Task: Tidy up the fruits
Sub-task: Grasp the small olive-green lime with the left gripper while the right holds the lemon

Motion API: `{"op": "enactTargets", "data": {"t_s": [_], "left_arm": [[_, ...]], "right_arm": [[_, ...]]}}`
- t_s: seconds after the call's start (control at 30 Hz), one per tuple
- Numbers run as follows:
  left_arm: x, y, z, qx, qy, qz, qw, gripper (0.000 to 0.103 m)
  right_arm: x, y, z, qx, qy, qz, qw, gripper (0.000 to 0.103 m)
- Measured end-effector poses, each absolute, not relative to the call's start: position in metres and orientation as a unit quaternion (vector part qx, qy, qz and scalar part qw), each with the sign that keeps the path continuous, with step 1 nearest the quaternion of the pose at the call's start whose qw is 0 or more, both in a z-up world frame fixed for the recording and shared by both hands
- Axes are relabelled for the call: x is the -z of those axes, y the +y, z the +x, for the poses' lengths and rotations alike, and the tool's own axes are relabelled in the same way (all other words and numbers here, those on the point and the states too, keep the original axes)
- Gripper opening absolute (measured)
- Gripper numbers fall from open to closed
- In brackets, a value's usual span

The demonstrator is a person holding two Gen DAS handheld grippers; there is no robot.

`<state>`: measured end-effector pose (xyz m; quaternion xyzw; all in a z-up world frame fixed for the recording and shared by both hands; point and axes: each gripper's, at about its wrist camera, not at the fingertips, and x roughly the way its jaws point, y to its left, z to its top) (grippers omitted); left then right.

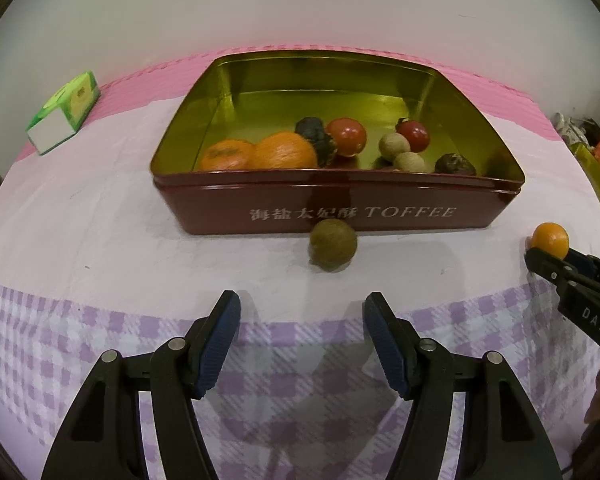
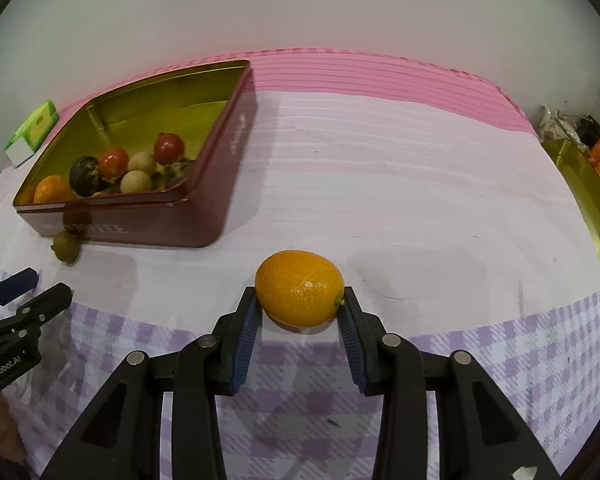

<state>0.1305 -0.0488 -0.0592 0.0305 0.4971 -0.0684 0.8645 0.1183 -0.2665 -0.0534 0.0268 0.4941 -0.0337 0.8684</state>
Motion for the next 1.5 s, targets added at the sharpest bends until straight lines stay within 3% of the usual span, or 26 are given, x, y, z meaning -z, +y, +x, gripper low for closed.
{"op": "enactTargets", "data": {"t_s": [0.53,1.0,1.5], "left_arm": [[0.06,-0.065,0.153,0.059,0.49,0.026,0.87,0.064],[0.058,-0.066,0.158,0.055,0.483,0.027,0.874,0.042],[0.056,-0.064,0.155,0.056,0.483,0.028,0.873,0.03]], "right_arm": [[0.055,-0.271,0.119,0.036,0.487,0.027,0.872,0.038],[0.055,-0.271,0.12,0.036,0.486,0.026,0.873,0.038],[0.055,-0.27,0.121,0.038,0.487,0.024,0.872,0.038]]}}
